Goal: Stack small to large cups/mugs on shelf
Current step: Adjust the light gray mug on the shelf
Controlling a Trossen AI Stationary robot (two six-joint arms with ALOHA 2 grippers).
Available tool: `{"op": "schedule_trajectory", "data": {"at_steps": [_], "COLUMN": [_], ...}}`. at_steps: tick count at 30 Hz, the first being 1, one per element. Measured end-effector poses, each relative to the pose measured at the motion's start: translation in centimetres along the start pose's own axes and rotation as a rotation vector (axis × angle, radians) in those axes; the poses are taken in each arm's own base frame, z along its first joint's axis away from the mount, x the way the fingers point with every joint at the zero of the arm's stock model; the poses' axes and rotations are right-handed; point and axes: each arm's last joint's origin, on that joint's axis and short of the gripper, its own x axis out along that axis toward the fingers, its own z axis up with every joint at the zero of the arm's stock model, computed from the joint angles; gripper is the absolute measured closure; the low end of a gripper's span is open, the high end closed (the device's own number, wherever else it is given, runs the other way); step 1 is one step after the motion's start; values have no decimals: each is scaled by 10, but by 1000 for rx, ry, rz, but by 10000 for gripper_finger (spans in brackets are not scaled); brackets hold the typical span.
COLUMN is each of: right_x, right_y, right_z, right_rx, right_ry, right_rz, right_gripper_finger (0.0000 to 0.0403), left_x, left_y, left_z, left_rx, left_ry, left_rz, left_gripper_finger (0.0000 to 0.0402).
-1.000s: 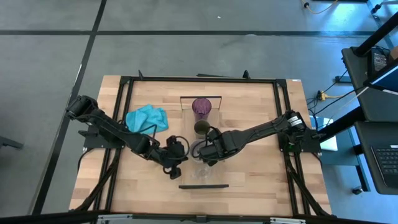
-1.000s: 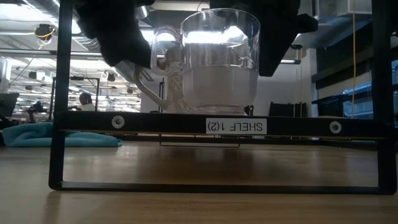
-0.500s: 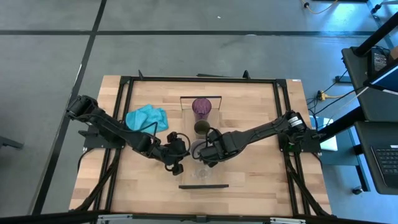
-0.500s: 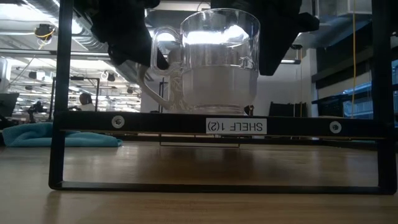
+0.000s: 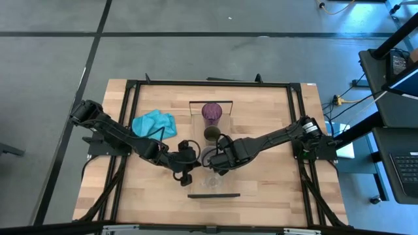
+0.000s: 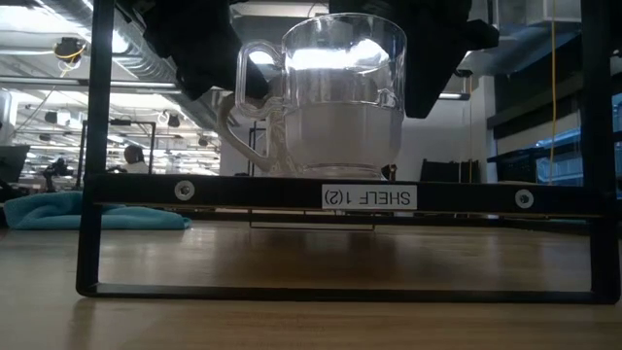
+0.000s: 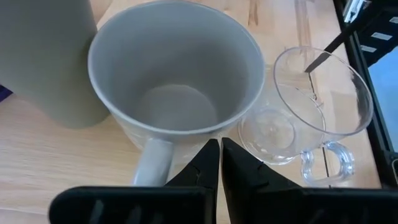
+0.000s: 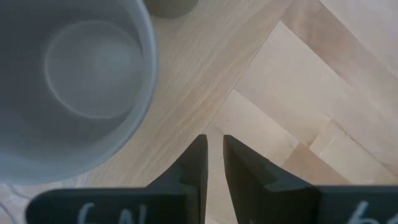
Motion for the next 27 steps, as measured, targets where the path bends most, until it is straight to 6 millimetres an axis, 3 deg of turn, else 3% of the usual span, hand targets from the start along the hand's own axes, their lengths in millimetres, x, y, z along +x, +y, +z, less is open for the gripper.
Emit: {"op": "schedule_trajectory", "data": {"at_steps": [27], "right_x": [0], "right_y": [0], "right_z": [1], "right_rx": [22], "right_ry": [-16], "right_rz": [-3], "right_gripper_finger": [349], "left_x": [7], "left_y": [5], "left_z": [7], "left_rx": [43], "left_ry": [-14], "left_rz": [-52], "left_gripper_finger": [390]}}
